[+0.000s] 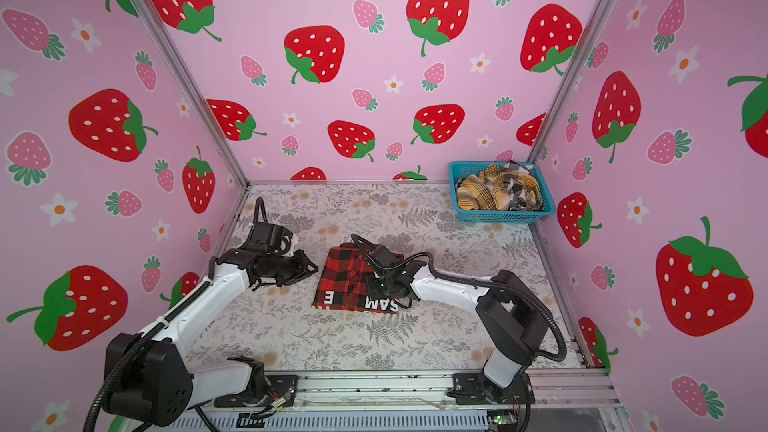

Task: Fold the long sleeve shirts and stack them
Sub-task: 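Close both grippers on the side edges of the folded plaid shirt, then lift the folded shirt off the table with both grippers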

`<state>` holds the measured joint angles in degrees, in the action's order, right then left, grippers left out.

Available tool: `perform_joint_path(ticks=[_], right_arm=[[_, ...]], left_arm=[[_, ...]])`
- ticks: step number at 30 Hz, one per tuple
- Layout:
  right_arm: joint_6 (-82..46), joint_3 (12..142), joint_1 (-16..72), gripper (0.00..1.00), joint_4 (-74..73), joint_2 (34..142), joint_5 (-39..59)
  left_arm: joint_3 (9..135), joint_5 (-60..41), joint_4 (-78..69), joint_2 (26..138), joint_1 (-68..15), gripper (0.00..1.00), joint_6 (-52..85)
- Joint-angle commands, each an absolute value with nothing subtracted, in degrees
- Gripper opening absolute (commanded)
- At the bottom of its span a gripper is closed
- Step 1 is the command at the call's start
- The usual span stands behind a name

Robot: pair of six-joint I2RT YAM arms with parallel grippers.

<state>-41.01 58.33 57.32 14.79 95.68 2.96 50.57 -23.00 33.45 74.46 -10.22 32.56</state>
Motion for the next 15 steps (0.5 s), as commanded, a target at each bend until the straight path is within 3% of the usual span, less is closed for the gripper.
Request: perform_joint_path(ticks=[1, 7, 15], right_arm=[[-42.2, 57.9, 57.6, 0.23, 14.7, 96.9, 1.4], [-41.8, 59.6, 57.6, 0.25, 16.1, 97.8, 0.5], [-42.6, 59.8, 57.0, 0.38, 18.6, 94.2, -1.8]], left_arm=[[47.9, -26.3, 32.4, 77.6, -10.0, 0.25, 33.2], [46.4, -30.0, 24.8, 84.3, -11.3, 0.18, 37.6], [43.8, -29.5, 21.7, 87.3, -13.2, 0.12, 40.5]])
